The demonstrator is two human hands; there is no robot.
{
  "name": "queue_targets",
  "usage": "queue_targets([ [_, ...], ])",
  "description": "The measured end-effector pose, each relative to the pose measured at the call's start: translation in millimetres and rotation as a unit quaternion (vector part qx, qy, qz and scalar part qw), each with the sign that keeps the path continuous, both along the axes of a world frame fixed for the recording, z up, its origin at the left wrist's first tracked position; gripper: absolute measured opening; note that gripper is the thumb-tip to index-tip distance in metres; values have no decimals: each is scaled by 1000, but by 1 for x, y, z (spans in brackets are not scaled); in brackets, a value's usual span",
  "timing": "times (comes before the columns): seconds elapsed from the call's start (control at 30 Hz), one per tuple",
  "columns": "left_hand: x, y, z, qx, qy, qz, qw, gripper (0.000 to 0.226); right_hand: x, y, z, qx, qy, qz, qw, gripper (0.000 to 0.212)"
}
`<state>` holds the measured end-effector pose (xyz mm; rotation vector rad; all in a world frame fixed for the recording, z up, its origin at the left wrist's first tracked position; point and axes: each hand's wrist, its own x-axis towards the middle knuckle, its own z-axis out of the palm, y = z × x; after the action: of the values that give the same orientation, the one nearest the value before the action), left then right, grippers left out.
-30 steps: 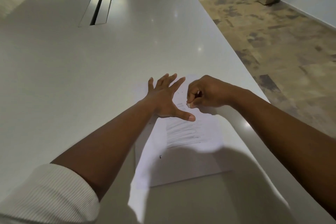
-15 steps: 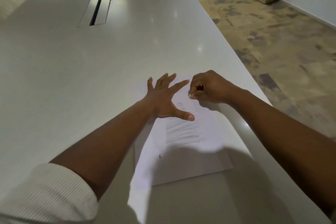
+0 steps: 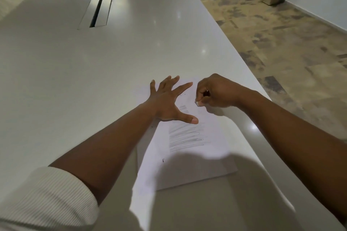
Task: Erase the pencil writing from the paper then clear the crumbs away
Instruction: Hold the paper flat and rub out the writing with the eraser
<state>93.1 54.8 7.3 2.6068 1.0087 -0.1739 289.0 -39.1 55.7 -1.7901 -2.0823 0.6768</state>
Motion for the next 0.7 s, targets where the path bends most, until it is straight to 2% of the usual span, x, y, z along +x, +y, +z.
queue_targets([
  [0.17,0,-1,2,-1,10,1,1000,140,0,-2,-4,32,10,0,999,2],
  [0.4,0,-2,2,-6,4,4,1000,142,2,-10,2,-89,3,36,995,5],
  [0.47,0,-1,2,-4,4,3,1000,142,0,-9,2,-68,-1,26,997,5],
  [0.6,0,-1,3,-4,7,0,1000,143,-5,-7,-2,34,6,-20,999,6],
  [0.7,0,-1,3,-6,9,3,1000,143,-2,-7,1,-8,17,-7,1000,6],
])
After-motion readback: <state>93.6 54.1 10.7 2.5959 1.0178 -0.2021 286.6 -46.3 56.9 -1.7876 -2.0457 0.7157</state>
